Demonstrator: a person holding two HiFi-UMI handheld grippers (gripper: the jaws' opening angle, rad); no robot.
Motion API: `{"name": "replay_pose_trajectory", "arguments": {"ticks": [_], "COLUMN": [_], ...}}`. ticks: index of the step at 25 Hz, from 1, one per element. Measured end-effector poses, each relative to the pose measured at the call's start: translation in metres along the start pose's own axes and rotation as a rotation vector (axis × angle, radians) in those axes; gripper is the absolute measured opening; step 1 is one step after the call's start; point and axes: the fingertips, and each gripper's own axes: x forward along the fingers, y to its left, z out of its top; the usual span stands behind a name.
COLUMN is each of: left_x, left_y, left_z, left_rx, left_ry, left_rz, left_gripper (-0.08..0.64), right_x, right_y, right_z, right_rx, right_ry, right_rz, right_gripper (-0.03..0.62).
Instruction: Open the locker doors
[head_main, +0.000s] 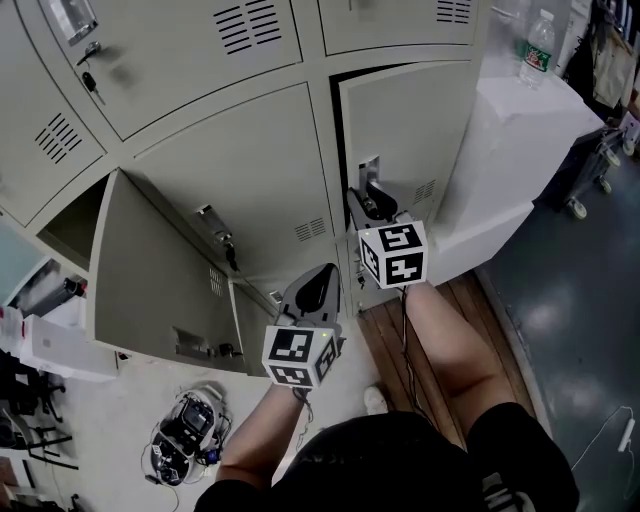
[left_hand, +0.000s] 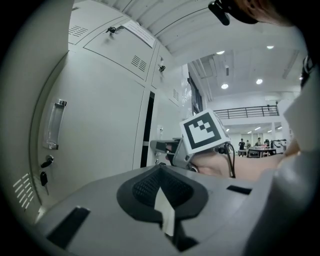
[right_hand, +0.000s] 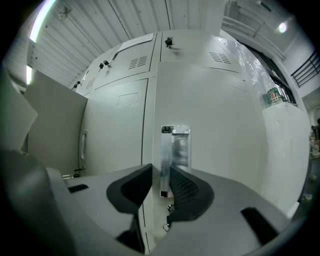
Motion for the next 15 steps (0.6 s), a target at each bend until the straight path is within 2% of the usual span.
{"name": "replay_pose_trajectory", "arguments": {"ticks": [15], "left_x": [-0.011], "left_y": [-0.049], "left_z": [0.001], "left_rx": [0.006], "left_ry": [-0.011], "left_rz": [-0.073], "left_gripper": [-0.002], "right_x": [-0.064], "right_y": [-0.009], "right_z": [-0.007], "right_rx": [-0.008], "right_ry": [-0.006], "right_rz": [0.112], "right_gripper": [0.112]}}
